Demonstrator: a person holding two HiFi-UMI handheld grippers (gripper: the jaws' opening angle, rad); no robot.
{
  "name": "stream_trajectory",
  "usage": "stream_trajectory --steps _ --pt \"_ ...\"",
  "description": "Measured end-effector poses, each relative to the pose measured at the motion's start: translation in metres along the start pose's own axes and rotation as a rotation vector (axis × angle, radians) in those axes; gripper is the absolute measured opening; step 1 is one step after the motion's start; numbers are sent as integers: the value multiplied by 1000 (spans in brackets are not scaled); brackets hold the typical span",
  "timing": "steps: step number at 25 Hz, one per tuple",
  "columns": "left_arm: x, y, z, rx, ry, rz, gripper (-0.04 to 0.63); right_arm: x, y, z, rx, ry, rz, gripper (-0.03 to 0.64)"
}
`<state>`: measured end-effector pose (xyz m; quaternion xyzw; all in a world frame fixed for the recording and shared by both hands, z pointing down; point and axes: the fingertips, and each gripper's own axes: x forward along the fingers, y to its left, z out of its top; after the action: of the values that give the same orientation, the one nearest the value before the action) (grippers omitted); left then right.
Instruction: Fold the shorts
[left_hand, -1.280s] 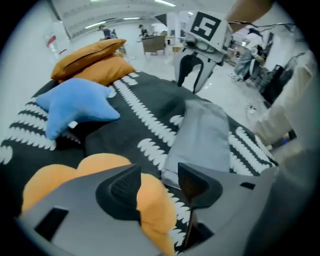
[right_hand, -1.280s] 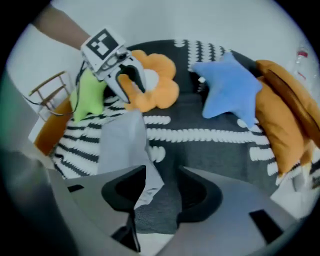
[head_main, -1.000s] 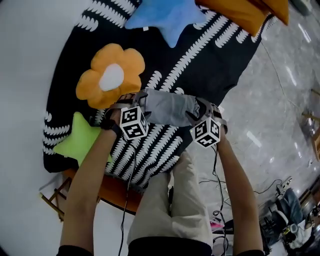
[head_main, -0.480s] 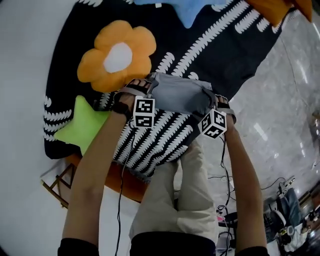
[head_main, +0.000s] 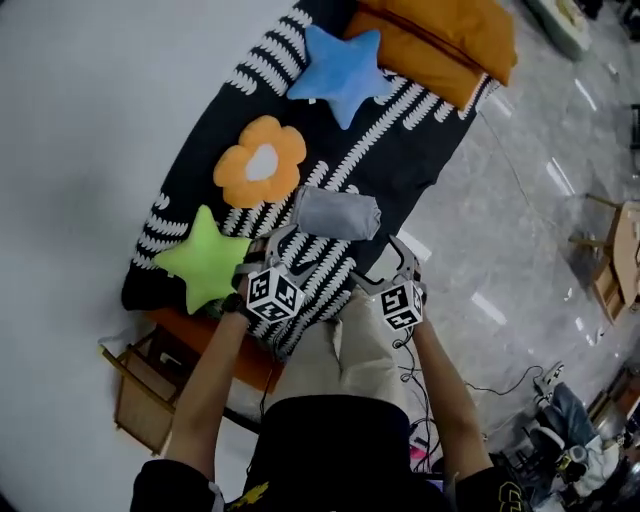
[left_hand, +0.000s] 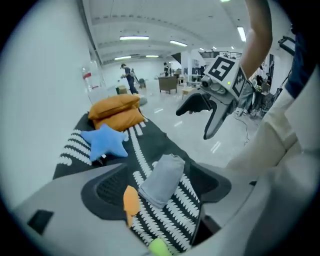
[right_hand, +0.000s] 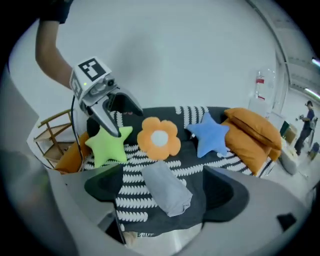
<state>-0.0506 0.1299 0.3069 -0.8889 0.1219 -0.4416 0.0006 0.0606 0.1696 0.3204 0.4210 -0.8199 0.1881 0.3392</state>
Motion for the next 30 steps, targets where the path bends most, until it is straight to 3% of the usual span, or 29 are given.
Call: stream_trajectory --steps 4,7,10,13,16,20,23,26,30 --pt "-99 -21 71 -38 -142 104 393 -109 9 92 15 -122 -96 519" --pt "-175 -22 122 -177 -302 190 393 -188 11 156 -13 -210 -177 522" --pt "-260 -3 162 -271 -471 263 392 -243 12 199 98 -344 -264 522" --pt "-333 18 167 -323 -503 395 392 -294 21 240 120 -451 -292 518" --pt "-390 21 174 -363 -562 532 392 -353 34 282 77 -591 -232 511" --pt "-428 27 183 -379 -730 680 392 -369 42 300 -11 -584 -266 512" --pt "-439 7 171 -459 -746 648 392 -367 57 298 -57 -557 -295 512" --pt "-440 -5 167 -445 -714 630 392 -365 60 310 -139 -589 -307 512" --pt "-446 -16 170 -426 -735 642 393 -364 72 329 -146 -653 -276 457"
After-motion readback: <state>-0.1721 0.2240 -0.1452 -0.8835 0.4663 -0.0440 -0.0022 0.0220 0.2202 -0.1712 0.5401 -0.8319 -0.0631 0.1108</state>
